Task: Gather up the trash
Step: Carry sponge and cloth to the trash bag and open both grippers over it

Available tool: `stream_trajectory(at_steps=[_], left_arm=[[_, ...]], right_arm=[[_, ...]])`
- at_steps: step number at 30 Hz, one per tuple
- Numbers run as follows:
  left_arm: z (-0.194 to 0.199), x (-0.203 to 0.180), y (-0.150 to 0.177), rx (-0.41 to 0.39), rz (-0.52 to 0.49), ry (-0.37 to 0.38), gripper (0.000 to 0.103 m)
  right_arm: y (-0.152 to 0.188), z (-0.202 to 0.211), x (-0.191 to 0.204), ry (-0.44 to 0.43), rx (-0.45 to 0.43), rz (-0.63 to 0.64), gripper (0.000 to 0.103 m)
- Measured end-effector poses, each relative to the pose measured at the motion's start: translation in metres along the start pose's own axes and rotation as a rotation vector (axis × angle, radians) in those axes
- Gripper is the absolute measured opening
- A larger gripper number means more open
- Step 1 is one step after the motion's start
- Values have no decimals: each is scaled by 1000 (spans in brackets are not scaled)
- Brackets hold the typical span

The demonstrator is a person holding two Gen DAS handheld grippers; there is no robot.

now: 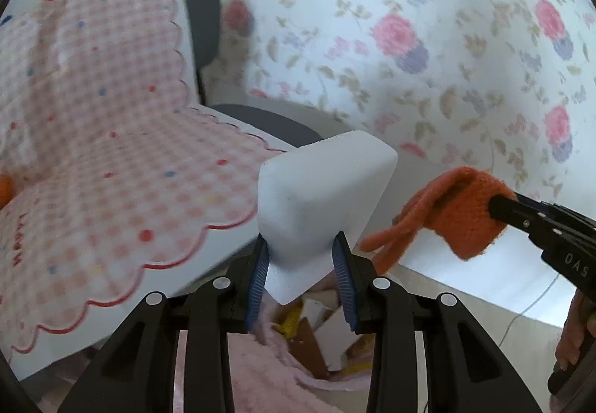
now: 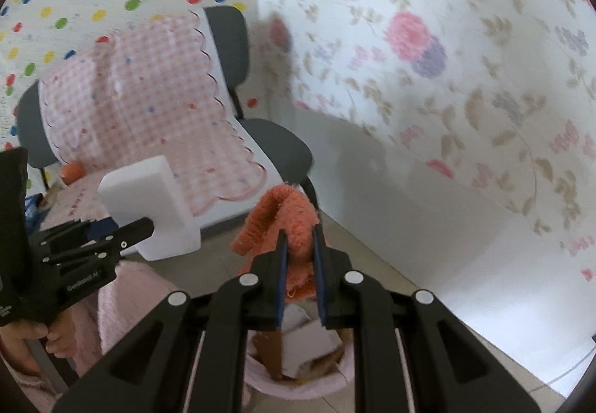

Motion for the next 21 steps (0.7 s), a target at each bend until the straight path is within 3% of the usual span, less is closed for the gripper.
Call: stream_trajectory(at_steps=[7,10,12,13,14,17,21], left_arm=[[-34,-12,6,78,-9,38,38],[-43,-10,5,99,15,38,43],[-47,-9,3,110,31,35,53],[-48,-7,2,109,41,32,66],[-47,-6,1,103,53,35,71],[-39,-4,-2,80,57,37,72],[-23,-2,-6,39,36,10,72]], right_arm=[[19,-23,-10,-3,76,0,14],[21,-32,-9,-14,89,0,14],[21,-36,-8,-25,94,-5,15],[20,-37,-8,-31,93,-8,17],[19,-39,-8,-38,93,-11,23],[15,-41,-6,-60,85,-23,29],[9,-34,-7,-61,60,-28,30]])
Point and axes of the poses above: each gripper's, at about its wrist camera, not at the fingertips, and z roughly against the way its jaws point, x to its left, y to its underside, the point moved 7 cm from there along -z, roughly the way its jaws point, and after that the axes turned 13 degrees about y, right-handed, at the moved point
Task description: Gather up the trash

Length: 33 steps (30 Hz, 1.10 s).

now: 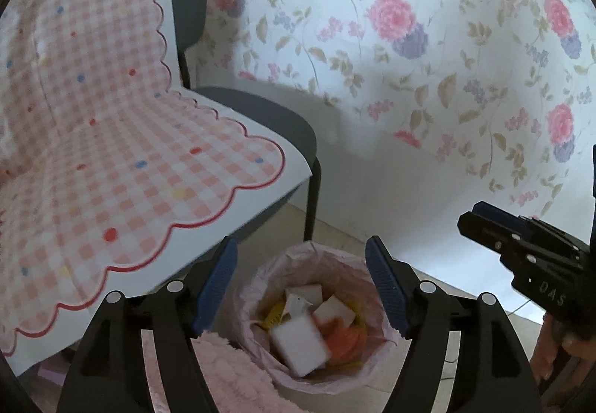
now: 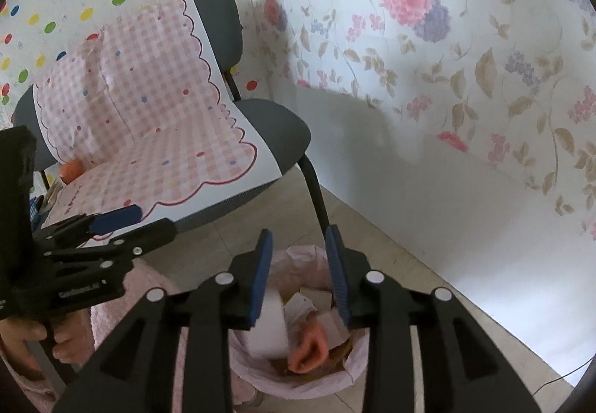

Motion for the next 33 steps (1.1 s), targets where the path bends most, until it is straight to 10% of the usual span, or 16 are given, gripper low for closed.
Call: stream_trajectory(at_steps=[12,25,33], left_arm=[[46,9,11,10,0,-94,74],[135,59,4,-59,99,-343,89],[183,95,15,-104,190,-494,89]], right_arm=[[2,24,15,-25,-2,28,48],[-27,50,80,-100,-60,135,97],[-42,57,126,-194,-65,182,97]])
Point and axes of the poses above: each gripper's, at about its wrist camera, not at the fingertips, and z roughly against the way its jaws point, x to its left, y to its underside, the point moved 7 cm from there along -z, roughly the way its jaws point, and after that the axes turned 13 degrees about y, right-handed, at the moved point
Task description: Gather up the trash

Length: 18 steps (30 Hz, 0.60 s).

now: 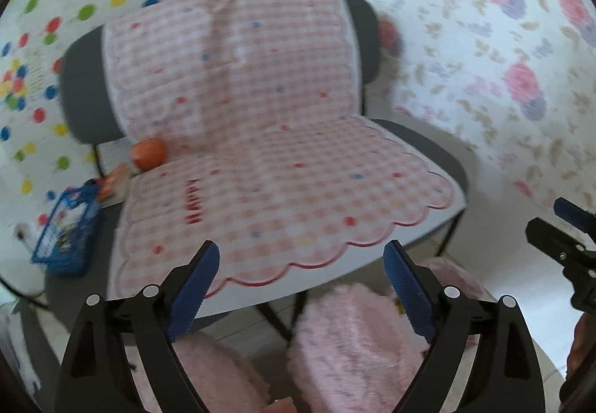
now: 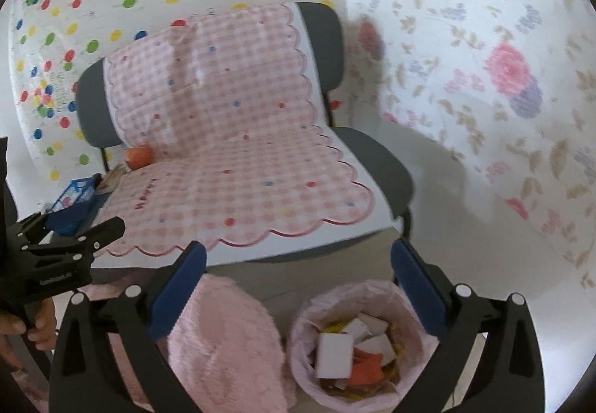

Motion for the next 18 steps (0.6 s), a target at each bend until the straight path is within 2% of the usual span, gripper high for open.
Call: stream_trajectory(at_steps=[5,11,18], left_arm=[[12,30,6,16,43,-73,90],[23,63,11,13,83,-152,90],[31,87,12,12,130,-177,90]], right_arm=[[-11,-6,35,-84,19,44,97],[-17,-15,65,-133,26,75,97],[-21,-23,86,-167,34,89,97]])
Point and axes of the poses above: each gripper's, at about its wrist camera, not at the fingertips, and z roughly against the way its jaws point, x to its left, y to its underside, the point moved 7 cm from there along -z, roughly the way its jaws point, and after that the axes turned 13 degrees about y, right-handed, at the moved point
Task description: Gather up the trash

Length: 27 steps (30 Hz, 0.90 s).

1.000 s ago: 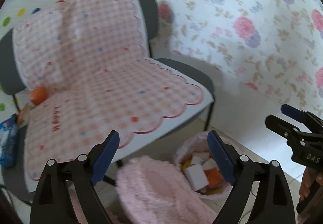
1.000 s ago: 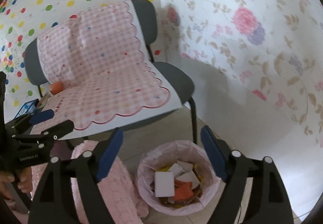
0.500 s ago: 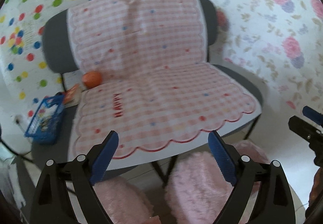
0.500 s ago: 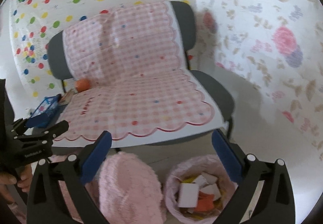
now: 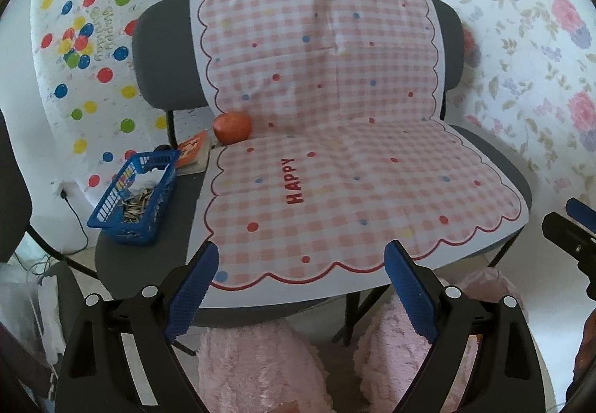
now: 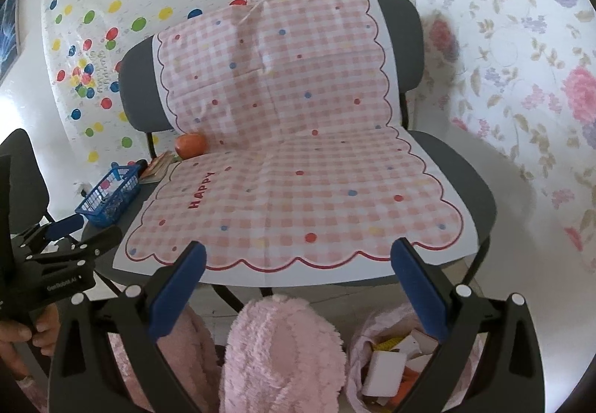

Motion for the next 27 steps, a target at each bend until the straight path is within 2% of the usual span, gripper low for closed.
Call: stream_trajectory(at_steps=[27], left_arm=[[1,3,-3,-6,11,2,90]], right_arm=[[1,-6,7,-8,10,22,97]])
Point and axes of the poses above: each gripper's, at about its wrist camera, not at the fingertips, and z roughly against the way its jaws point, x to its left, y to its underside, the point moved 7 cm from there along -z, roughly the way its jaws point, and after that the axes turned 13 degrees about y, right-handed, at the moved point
